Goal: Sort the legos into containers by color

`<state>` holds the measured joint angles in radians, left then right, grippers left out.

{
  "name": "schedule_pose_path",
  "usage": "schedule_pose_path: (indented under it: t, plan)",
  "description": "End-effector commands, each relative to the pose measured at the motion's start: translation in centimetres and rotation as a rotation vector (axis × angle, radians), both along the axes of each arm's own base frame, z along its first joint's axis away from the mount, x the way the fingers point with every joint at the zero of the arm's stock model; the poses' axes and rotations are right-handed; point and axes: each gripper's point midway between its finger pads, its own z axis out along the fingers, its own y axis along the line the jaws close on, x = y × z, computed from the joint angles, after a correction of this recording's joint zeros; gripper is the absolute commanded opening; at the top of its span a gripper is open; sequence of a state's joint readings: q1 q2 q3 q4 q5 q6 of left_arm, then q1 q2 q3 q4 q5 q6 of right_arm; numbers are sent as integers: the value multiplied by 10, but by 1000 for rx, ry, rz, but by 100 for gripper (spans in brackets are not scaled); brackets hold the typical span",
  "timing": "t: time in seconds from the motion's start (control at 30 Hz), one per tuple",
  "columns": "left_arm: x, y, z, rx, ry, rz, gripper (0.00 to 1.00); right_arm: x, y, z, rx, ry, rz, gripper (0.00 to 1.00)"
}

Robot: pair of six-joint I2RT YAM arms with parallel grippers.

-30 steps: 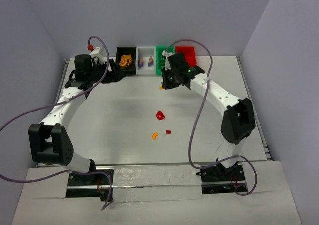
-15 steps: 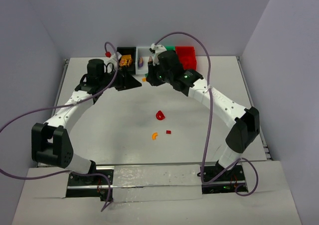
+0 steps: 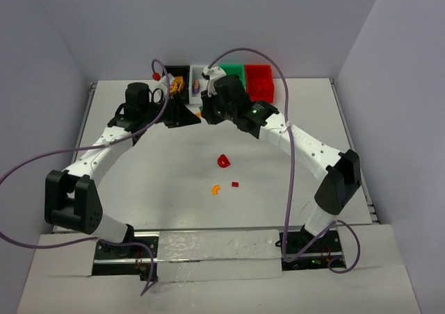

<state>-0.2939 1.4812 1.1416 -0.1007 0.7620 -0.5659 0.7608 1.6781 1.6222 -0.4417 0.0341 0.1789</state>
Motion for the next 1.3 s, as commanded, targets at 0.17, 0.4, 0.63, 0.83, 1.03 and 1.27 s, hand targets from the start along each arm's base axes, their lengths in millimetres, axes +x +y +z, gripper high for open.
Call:
schedule_pose_path:
  t: [0.17, 0.4, 0.63, 0.83, 1.03, 1.27]
  plan:
    - [9, -6, 20, -28, -72, -22, 44, -11, 2, 22, 25, -67, 43, 0]
    - [5, -12, 15, -57, -38, -70, 30, -19, 7, 22, 30, -69, 105, 0]
    - [2, -15, 15, -79, -16, -98, 28, -24, 11, 20, 23, -77, 161, 0]
    - [0, -16, 10, -87, 12, -109, 6, -26, 12, 17, 5, -94, 191, 0]
    - [3, -11, -6, -88, 95, -66, 0, -25, 8, 17, -50, -151, 198, 0]
    - [15, 12, -42, -58, 201, 74, 0, -26, 8, 33, -30, -146, 169, 0]
